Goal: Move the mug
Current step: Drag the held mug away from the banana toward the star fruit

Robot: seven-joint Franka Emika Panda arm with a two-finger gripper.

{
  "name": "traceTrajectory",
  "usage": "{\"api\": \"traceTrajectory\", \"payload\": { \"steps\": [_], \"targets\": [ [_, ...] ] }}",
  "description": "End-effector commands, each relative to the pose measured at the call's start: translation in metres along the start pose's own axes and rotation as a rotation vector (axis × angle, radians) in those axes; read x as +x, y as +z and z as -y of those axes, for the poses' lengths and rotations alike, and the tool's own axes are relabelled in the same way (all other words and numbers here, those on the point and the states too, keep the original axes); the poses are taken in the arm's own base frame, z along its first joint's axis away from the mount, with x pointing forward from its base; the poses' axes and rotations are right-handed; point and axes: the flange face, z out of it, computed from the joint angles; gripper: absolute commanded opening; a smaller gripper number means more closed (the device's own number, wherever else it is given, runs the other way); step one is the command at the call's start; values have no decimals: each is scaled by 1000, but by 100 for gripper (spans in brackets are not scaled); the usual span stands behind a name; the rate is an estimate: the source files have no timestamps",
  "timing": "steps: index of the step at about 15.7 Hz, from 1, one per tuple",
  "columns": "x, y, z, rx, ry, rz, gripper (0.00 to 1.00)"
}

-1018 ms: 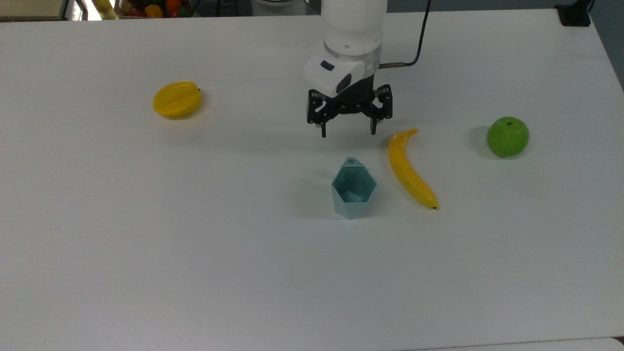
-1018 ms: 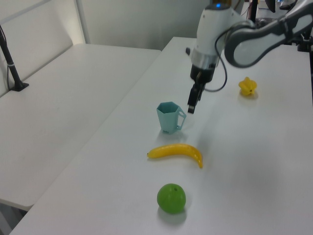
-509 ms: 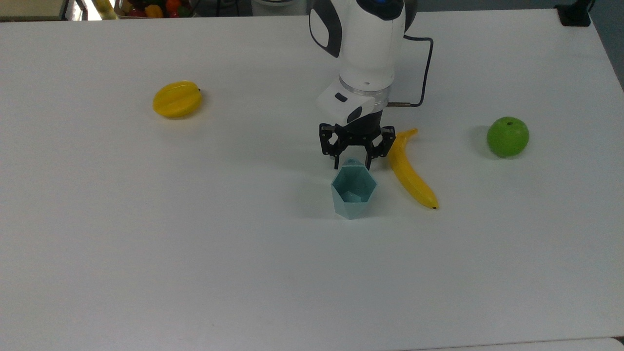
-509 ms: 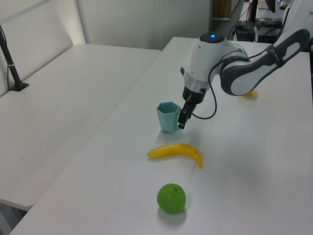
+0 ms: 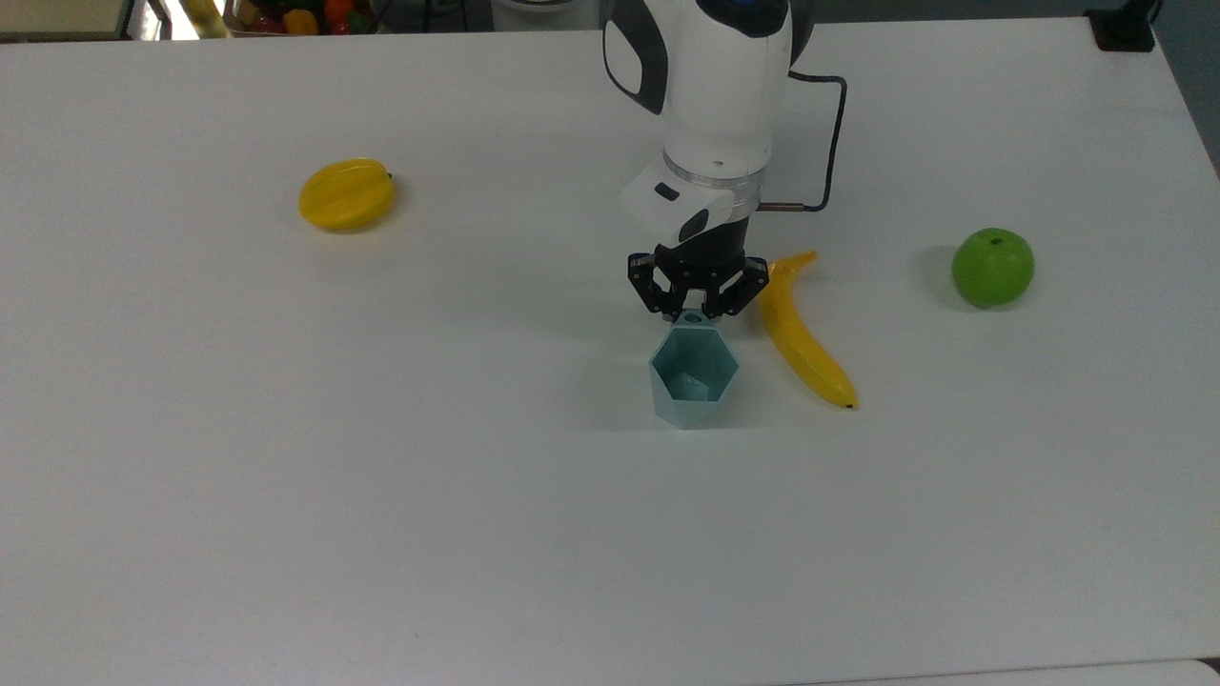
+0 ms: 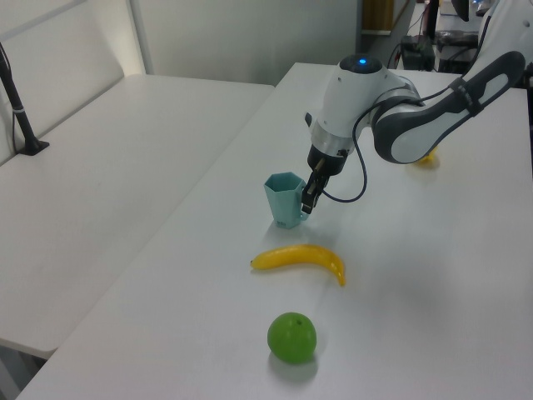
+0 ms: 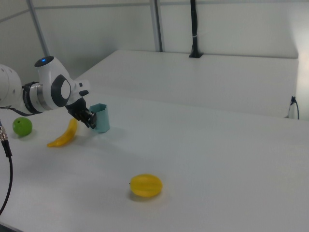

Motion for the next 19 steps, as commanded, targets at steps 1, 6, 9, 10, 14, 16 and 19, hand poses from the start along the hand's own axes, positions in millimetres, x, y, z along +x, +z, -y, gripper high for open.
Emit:
{"api": "traceTrajectory", "payload": {
  "steps": [1,6,9,10,14,16,19],
  "targets": [
    [-5,-28,-10,-37,-5,-23,0],
    [-20,-66,-56,-140,47,83,0],
    [-50,-69,-76,-188,62,170,0],
    [-61,-67,-84,-200,66,189,0],
    [-87,-61,-100,-220,74,233,1],
    [-96,-57,-105,-236,81,273,6],
    [-97,-59,-113,-248,100,301,54]
  ]
}}
